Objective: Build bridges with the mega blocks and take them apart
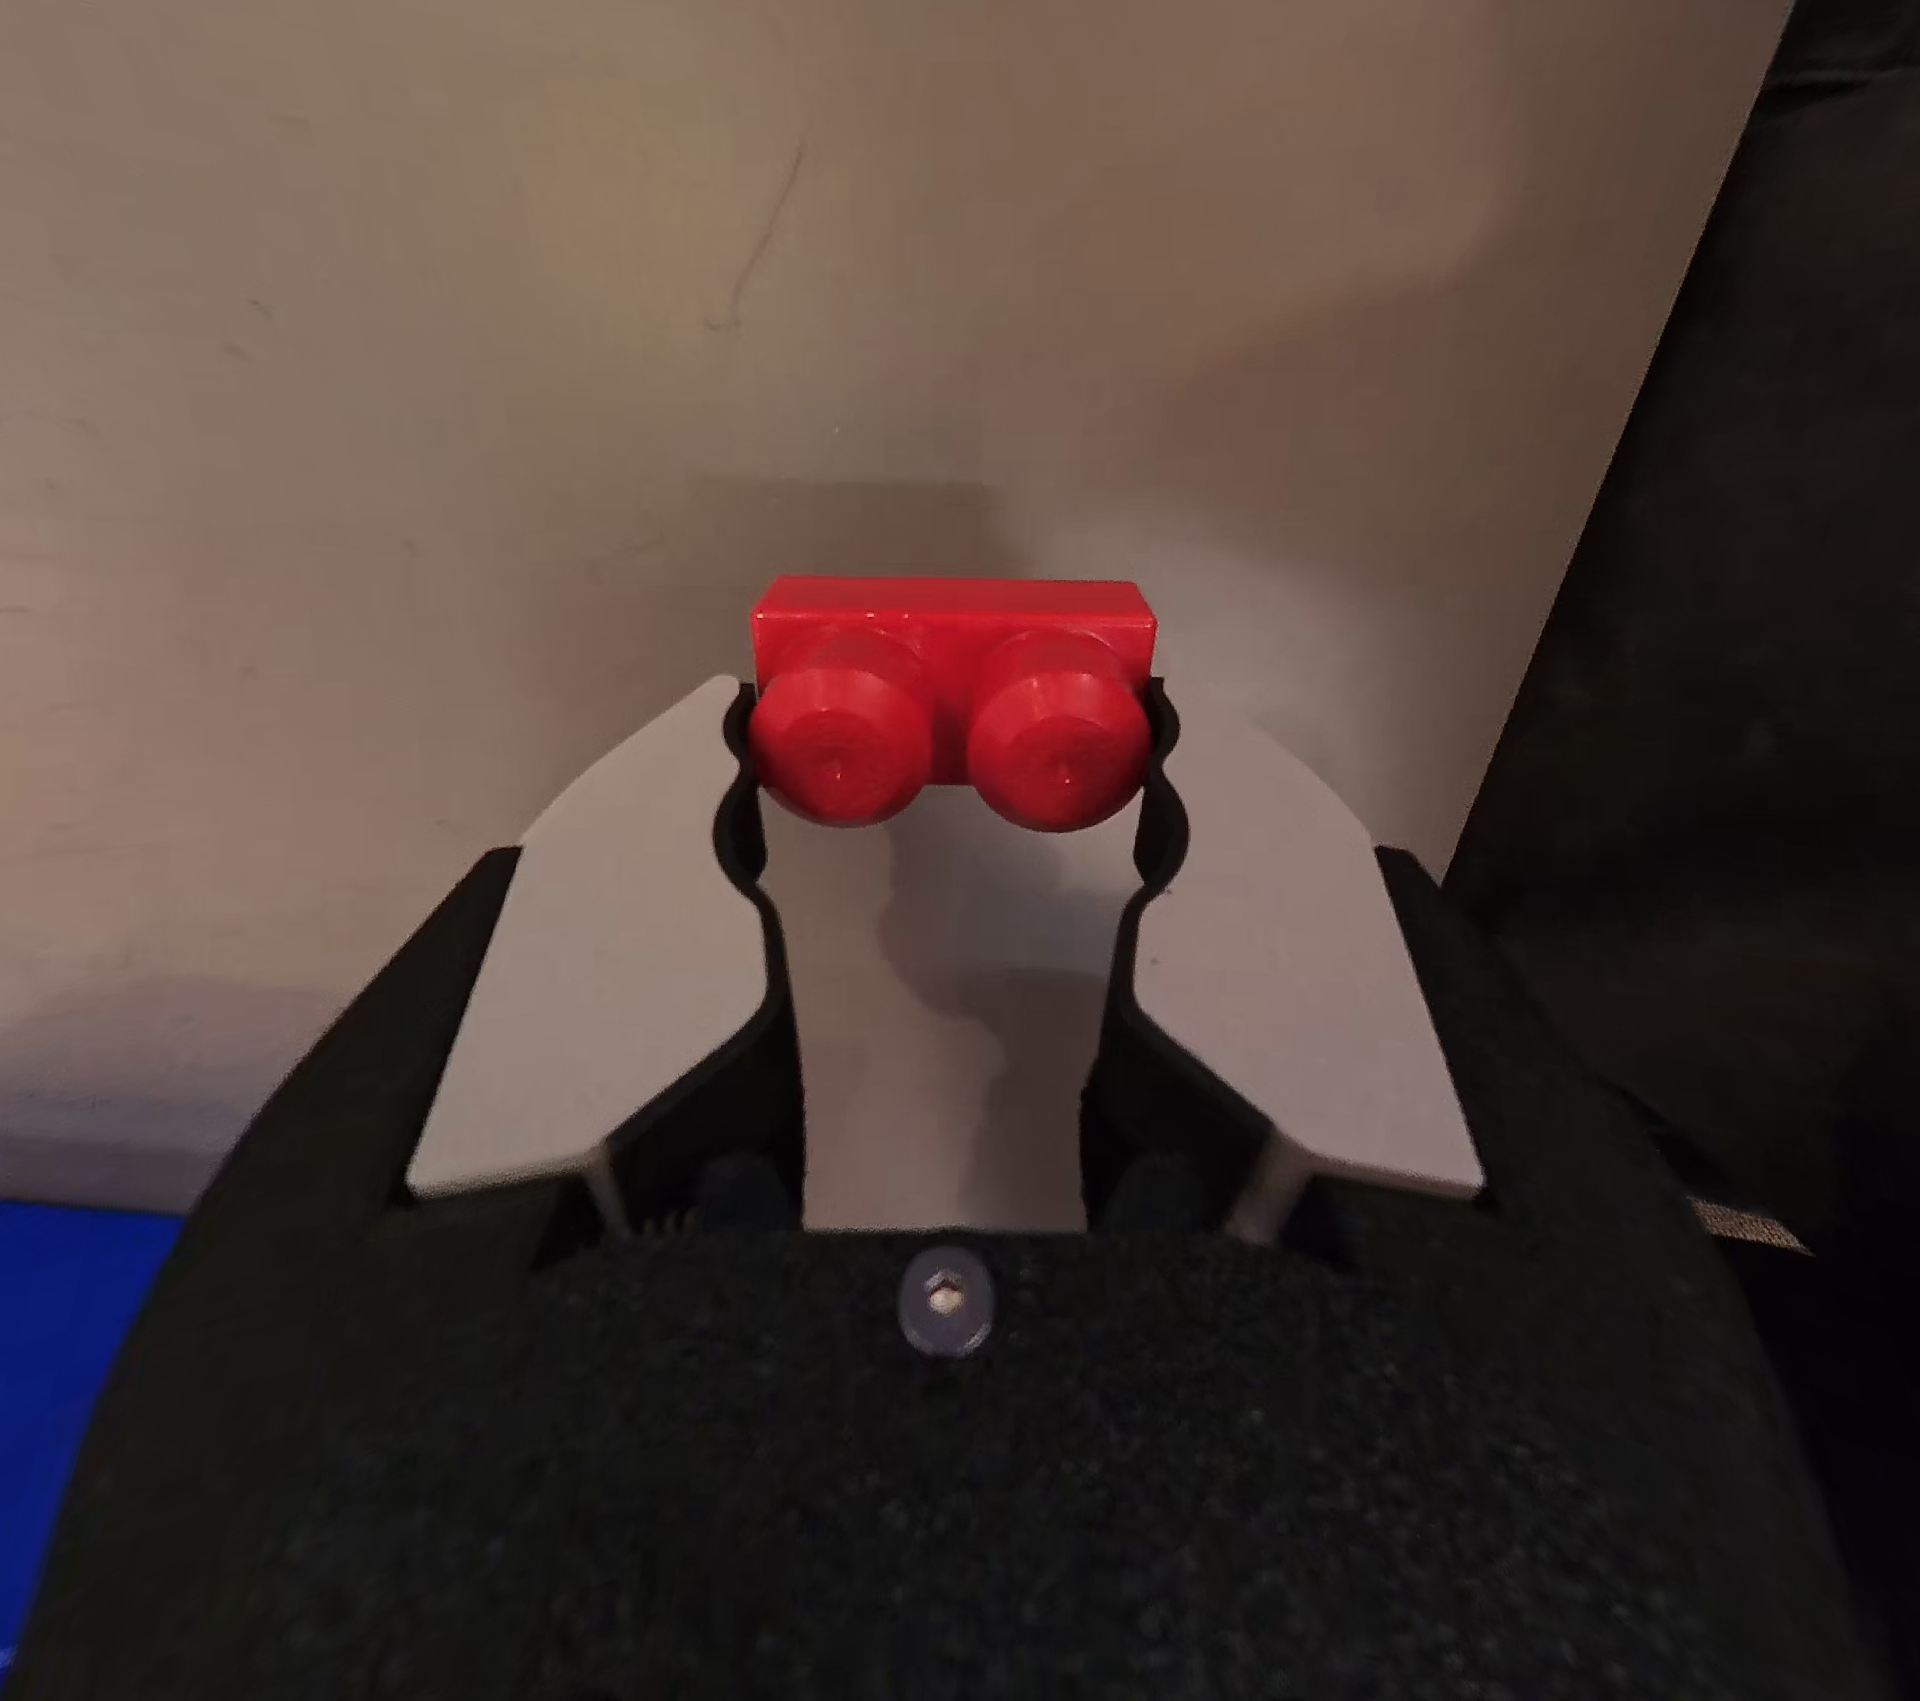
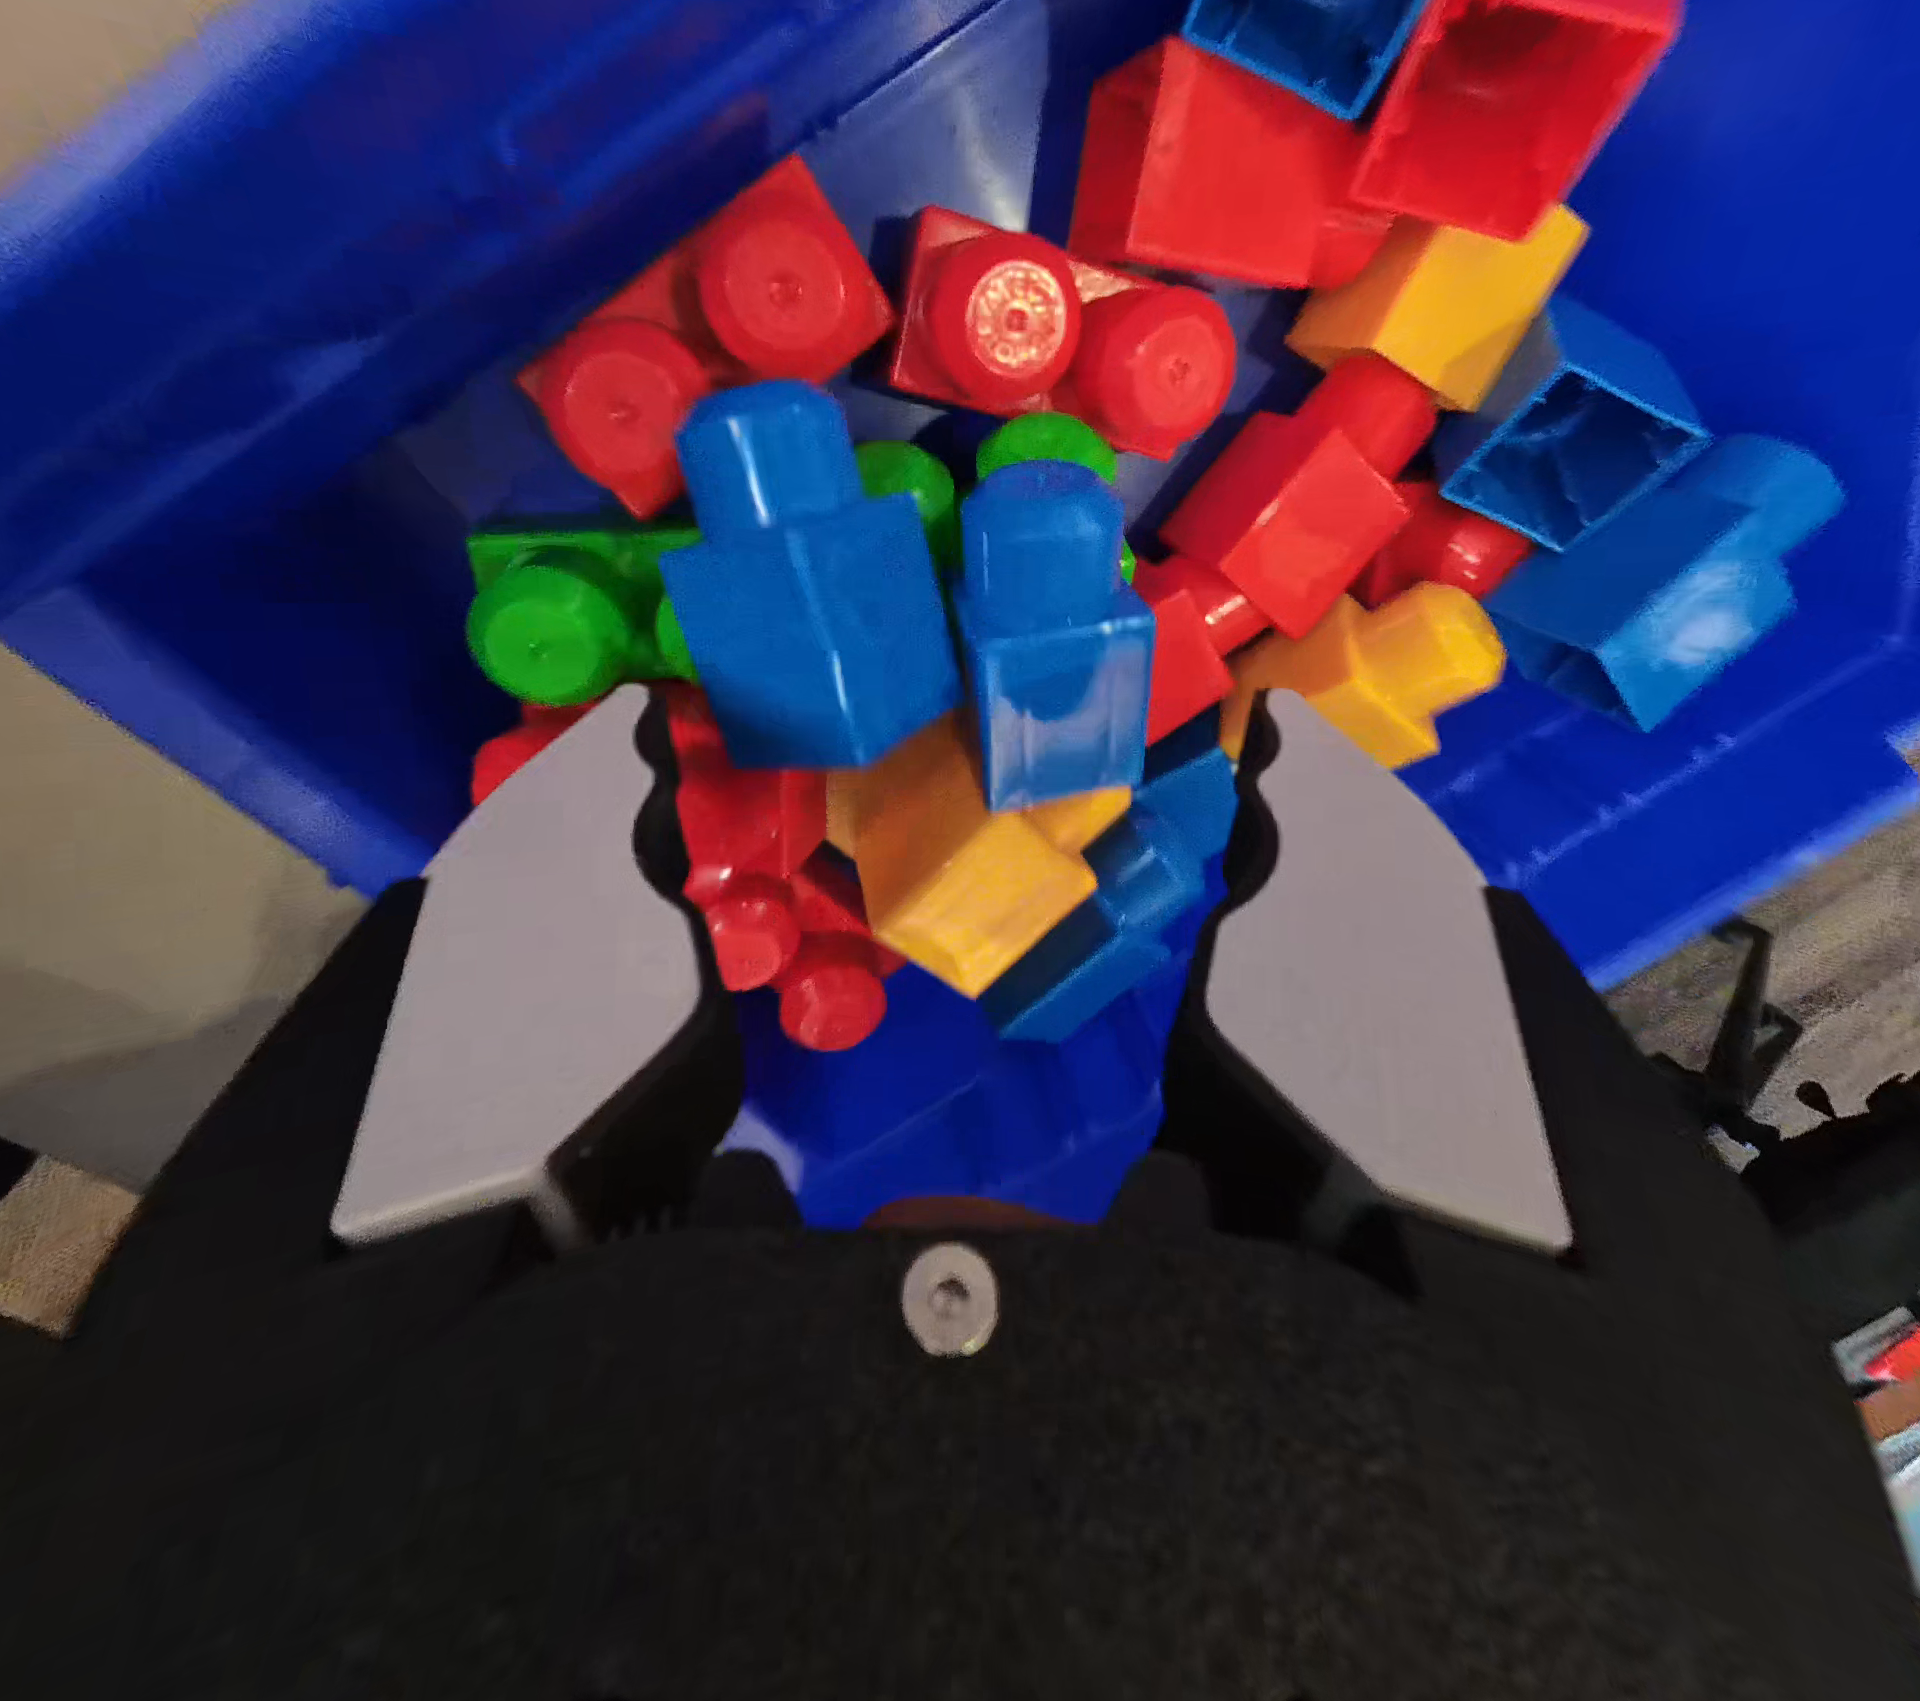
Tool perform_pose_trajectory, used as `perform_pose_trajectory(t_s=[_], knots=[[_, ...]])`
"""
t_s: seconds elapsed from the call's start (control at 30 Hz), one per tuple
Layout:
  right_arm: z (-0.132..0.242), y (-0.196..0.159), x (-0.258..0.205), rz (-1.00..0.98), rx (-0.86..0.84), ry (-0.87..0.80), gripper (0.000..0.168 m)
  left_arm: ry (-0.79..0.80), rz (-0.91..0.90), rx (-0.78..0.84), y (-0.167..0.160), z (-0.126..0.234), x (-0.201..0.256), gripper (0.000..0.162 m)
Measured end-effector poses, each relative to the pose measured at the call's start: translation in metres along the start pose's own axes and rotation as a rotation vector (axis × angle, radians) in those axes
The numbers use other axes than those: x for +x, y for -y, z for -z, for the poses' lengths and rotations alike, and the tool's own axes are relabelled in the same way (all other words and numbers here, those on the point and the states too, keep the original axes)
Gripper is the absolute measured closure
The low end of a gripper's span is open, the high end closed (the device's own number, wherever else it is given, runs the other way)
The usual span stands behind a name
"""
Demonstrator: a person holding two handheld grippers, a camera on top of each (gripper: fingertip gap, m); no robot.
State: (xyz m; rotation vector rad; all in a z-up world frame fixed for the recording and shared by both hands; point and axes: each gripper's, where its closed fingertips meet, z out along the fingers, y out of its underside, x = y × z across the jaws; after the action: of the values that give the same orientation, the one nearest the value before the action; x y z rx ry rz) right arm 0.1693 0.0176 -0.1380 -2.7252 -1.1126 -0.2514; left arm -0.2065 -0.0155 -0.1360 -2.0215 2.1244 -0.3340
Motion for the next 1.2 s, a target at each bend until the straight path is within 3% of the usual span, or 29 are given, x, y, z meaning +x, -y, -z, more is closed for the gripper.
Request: perform_pose_trajectory(t_s=[0.13,0.23,0.3,0.47,0.57,0.87,1.03,1.2], knots=[[0.059,-0.002,-0.005,-0.125,0.243,-0.151,0.061,0.005,-0.002,-0.022,0.002,0.000,-0.009,0.093],[0.098,0.008,-0.043,-0.210,0.543,-0.163,0.068,-0.010,-0.007,-0.040,0.012,-0.001,-0.021,0.093],[0.110,0.025,-0.092,-0.200,0.744,-0.044,0.071,0.005,-0.019,-0.075,0.018,-0.006,-0.036,0.093],[0.119,0.062,-0.233,-0.118,1.023,0.540,0.067,0.020,-0.060,-0.169,0.032,-0.036,-0.074,0.093],[0.114,0.068,-0.277,-0.083,1.006,0.727,0.073,-0.021,-0.074,-0.178,0.044,-0.050,-0.078,0.093],[0.084,0.061,-0.301,-0.080,0.880,0.751,0.074,0.033,-0.182,-0.227,0.047,-0.073,-0.083,0.092],[0.078,0.068,-0.290,-0.029,0.868,0.597,0.071,0.082,-0.112,-0.113,0.033,-0.050,-0.087,0.078],[0.071,0.086,-0.265,0.074,0.795,0.366,0.072,0.166,0.081,0.192,0.003,-0.001,-0.061,0.072]])
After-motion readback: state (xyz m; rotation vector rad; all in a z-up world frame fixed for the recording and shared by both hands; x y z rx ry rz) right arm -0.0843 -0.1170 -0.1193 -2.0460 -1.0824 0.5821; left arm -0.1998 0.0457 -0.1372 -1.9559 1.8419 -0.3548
